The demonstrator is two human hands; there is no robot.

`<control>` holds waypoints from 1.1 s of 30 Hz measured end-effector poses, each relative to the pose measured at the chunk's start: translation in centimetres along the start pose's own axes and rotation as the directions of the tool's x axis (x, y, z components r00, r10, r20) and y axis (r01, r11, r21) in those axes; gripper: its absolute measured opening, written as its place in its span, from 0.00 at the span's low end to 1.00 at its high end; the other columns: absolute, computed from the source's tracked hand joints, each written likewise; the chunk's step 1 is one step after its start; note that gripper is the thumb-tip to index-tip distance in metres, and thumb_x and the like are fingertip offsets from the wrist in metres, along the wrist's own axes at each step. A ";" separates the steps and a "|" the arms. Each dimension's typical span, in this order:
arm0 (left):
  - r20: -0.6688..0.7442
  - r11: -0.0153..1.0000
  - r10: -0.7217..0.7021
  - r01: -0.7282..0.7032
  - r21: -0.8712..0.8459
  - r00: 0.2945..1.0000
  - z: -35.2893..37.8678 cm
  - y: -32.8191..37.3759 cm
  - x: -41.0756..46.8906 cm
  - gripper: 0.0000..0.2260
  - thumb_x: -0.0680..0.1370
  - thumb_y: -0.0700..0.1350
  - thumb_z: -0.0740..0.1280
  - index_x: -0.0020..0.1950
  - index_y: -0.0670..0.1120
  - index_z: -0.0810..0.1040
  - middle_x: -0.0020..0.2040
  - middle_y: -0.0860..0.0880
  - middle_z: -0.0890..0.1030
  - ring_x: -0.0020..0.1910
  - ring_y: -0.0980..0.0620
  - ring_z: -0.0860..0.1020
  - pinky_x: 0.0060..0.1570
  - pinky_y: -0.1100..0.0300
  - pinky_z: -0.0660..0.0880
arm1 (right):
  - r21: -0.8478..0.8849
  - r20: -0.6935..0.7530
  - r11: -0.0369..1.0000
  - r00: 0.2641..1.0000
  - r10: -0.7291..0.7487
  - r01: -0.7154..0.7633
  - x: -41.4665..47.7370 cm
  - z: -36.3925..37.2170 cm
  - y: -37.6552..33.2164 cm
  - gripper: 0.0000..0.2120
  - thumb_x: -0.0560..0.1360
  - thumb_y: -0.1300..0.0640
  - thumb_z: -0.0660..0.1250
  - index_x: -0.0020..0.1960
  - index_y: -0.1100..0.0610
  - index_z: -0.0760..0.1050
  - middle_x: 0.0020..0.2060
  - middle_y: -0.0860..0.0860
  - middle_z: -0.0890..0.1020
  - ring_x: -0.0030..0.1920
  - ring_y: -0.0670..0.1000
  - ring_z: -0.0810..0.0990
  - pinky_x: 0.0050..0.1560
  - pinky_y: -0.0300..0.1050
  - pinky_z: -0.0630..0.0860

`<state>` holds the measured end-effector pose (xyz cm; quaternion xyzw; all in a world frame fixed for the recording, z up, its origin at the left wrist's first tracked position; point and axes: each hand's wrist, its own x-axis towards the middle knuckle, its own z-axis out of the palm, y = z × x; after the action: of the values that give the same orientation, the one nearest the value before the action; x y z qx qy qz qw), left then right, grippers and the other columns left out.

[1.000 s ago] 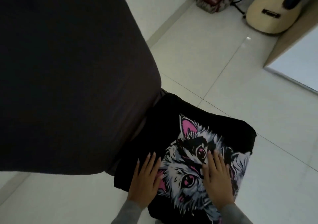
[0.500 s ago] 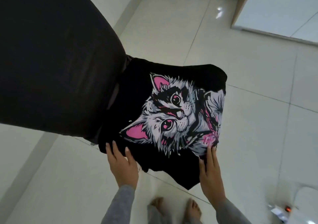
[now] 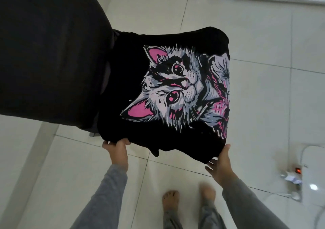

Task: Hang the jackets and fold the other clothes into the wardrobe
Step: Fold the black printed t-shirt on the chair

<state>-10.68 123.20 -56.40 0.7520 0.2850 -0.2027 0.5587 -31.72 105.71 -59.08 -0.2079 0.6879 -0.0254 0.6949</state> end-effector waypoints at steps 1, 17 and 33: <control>0.014 1.000 -0.029 0.029 -0.004 0.999 -0.3 -0.5 0.1 0.30 0.70 0.28 0.61 0.69 0.42 0.56 0.57 0.47 0.68 0.56 0.50 0.67 0.58 0.57 0.61 | 0.060 0.016 0.996 0.997 0.069 -0.070 0.1 -0.1 0.6 0.41 0.74 0.29 0.42 0.74 0.58 0.59 0.68 0.60 0.69 0.68 0.61 0.69 0.68 0.56 0.62; 0.397 0.991 -0.024 -0.030 0.129 0.917 -6.6 -2.5 -0.8 0.10 0.79 0.44 0.64 0.58 0.46 0.78 0.53 0.47 0.81 0.56 0.47 0.77 0.61 0.56 0.70 | 0.713 0.081 0.692 0.969 -0.235 0.108 -3.1 -1.1 3.2 0.06 0.76 0.63 0.59 0.42 0.57 0.72 0.29 0.48 0.78 0.27 0.42 0.77 0.26 0.30 0.72; 0.201 0.960 0.089 -0.031 -0.278 0.975 -4.6 4.8 -5.4 0.05 0.80 0.46 0.63 0.50 0.49 0.79 0.51 0.49 0.82 0.53 0.50 0.81 0.54 0.56 0.76 | 0.725 -0.265 0.585 0.931 -0.250 0.364 -6.3 -1.2 0.3 0.03 0.75 0.59 0.64 0.47 0.54 0.76 0.45 0.48 0.82 0.46 0.46 0.79 0.40 0.38 0.76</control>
<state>-11.67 125.50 -48.14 0.6502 0.2261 -0.2233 0.6900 -33.29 107.70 -53.17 -0.0088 0.6108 -0.4467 0.6537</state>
